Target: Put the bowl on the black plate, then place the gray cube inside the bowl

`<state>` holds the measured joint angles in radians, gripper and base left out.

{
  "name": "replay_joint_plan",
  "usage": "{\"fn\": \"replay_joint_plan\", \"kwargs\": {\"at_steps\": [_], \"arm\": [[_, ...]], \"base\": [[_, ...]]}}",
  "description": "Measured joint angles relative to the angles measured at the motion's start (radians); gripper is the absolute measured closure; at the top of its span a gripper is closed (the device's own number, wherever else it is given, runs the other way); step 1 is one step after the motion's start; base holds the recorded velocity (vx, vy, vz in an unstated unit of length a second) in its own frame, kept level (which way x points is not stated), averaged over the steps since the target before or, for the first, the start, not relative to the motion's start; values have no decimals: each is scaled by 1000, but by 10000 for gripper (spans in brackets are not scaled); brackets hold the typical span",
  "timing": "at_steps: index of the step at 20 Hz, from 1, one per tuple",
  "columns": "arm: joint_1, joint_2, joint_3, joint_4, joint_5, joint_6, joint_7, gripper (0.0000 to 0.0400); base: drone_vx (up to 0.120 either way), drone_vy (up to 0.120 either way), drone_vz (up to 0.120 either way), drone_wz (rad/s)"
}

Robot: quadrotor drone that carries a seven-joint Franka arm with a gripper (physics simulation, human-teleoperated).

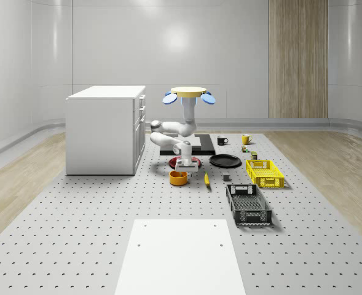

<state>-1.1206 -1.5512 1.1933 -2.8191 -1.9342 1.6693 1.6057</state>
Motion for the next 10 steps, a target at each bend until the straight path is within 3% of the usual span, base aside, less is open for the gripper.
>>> {"fn": "replay_joint_plan", "kwargs": {"at_steps": [2,4,10], "arm": [[0,1,-1,0,-2,-1,0,189],[1,2,-2,1,-3,-1,-1,233],[2,6,-4,1,-5,-4,-2,285]], "base": [[0,0,0,0],[0,0,0,0],[0,0,0,0]]}}
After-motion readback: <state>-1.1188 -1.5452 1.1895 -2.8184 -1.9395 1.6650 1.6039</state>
